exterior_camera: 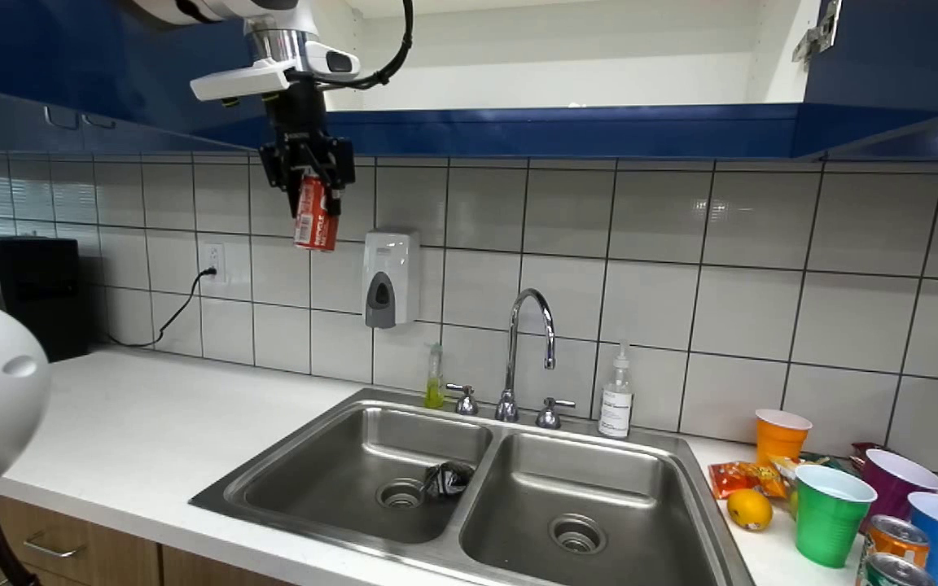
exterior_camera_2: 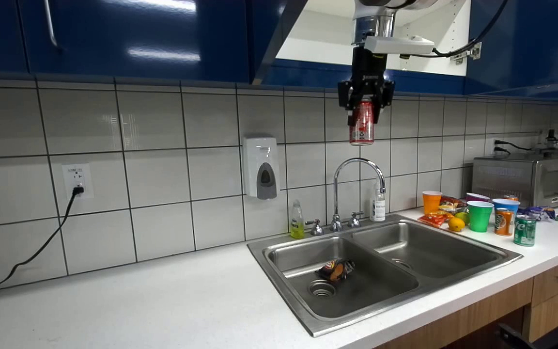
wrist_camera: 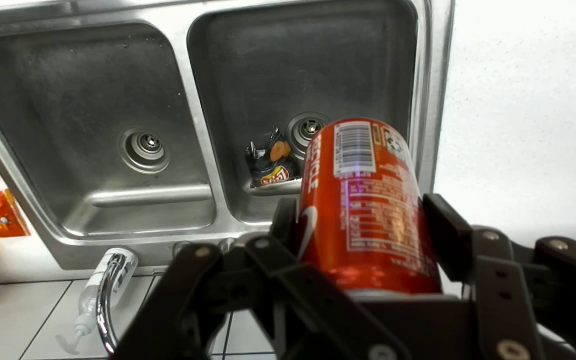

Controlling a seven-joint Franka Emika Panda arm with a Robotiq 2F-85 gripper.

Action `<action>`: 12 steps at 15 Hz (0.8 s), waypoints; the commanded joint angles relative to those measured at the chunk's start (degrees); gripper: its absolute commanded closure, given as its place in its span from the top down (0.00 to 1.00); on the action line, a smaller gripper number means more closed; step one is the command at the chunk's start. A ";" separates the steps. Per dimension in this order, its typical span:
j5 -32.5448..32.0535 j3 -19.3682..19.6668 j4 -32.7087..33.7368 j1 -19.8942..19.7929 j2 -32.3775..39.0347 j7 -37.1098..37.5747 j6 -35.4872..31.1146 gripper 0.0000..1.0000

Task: Take the soda can out of the sink and put it into the cupboard

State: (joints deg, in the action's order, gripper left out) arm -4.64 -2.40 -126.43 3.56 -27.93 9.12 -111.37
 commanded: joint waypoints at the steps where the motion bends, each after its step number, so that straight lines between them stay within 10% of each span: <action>1: -1.09 -1.51 1.79 -1.84 -0.61 1.27 2.25 0.40; 2: 0.31 -0.80 0.44 -1.09 0.04 -0.37 0.25 0.65; 12: 0.24 -0.80 0.56 -1.27 0.04 -0.35 0.34 0.65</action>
State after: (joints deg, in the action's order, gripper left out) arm -4.85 -2.44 -126.02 3.22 -27.93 9.12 -111.15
